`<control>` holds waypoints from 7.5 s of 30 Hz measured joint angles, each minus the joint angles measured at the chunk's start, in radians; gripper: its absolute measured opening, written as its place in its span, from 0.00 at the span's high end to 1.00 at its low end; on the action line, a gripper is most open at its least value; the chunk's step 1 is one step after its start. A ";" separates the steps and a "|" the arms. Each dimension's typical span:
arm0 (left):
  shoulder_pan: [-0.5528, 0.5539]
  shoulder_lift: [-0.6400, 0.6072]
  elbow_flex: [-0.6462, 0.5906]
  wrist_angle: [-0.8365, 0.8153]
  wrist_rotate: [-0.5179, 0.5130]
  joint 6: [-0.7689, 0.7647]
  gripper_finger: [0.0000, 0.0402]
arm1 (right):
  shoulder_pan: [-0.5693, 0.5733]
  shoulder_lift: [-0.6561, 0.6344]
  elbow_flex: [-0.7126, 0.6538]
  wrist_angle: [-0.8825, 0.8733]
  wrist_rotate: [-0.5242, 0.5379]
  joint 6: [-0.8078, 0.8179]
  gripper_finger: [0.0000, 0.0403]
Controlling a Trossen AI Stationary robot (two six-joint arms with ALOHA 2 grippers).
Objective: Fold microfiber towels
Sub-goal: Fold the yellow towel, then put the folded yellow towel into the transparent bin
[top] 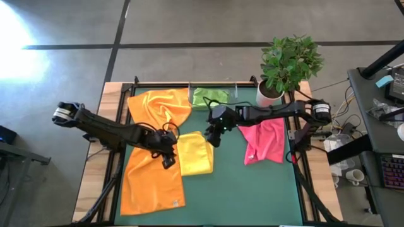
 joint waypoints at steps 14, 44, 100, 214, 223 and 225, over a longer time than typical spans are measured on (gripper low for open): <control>0.054 -0.067 -0.236 0.296 0.005 -0.031 0.66 | -0.030 0.122 -0.003 0.089 -0.054 -0.227 0.63; 0.208 0.116 -0.291 0.443 -0.026 -0.062 0.66 | -0.052 0.261 0.000 0.230 -0.042 -0.264 0.63; 0.249 0.141 -0.197 0.579 0.083 -0.024 1.00 | -0.043 0.198 0.001 0.114 -0.216 -0.113 0.98; 0.146 0.153 -0.069 0.389 0.029 0.004 0.76 | 0.395 0.260 0.212 -0.393 0.682 0.495 0.91; 0.161 0.143 -0.051 0.350 0.060 0.000 0.59 | 0.389 0.207 0.212 -0.404 0.689 0.486 0.74; 0.169 0.128 -0.029 0.320 0.101 0.006 0.58 | 0.389 0.172 0.212 -0.400 0.682 0.479 0.72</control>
